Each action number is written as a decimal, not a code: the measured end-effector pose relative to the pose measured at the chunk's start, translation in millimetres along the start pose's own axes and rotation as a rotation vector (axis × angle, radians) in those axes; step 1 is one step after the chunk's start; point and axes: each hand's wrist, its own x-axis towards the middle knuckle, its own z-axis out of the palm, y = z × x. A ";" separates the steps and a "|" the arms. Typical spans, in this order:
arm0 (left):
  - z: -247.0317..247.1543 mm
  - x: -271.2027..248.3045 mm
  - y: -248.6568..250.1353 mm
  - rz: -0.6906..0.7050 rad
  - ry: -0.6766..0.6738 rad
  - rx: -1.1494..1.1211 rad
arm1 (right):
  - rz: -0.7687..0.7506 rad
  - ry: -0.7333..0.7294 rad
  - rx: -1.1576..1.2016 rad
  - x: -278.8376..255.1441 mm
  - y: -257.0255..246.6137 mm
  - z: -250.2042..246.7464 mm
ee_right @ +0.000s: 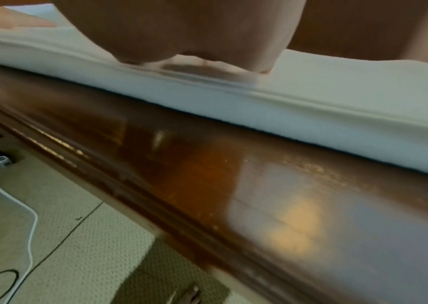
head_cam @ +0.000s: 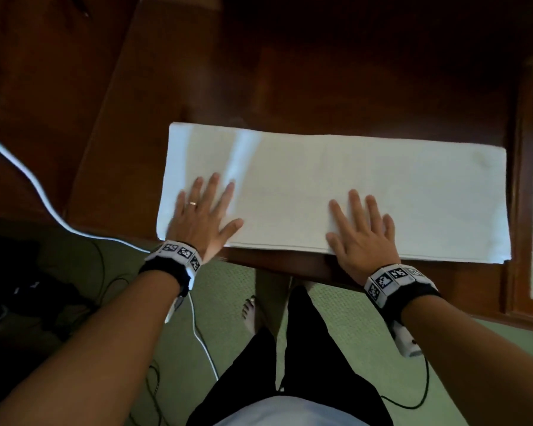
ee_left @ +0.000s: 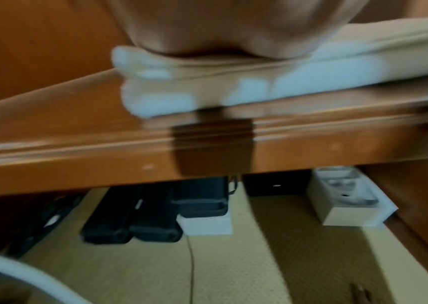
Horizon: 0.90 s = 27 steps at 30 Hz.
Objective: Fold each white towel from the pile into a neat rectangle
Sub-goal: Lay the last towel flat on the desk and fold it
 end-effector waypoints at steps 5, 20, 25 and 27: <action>-12.4 -1.3 -48.3 -0.235 0.019 0.035 | -0.068 0.074 0.005 8.9 -13.9 -19.1; 4.1 48.8 81.6 -0.110 0.093 -0.090 | 0.158 0.118 0.036 36.5 104.6 -8.4; -3.9 55.9 93.8 -0.117 0.106 -0.116 | 0.450 0.113 0.070 13.7 181.8 -28.9; -7.5 60.8 106.6 -0.074 0.107 -0.115 | 0.337 0.174 0.085 30.7 151.4 -36.3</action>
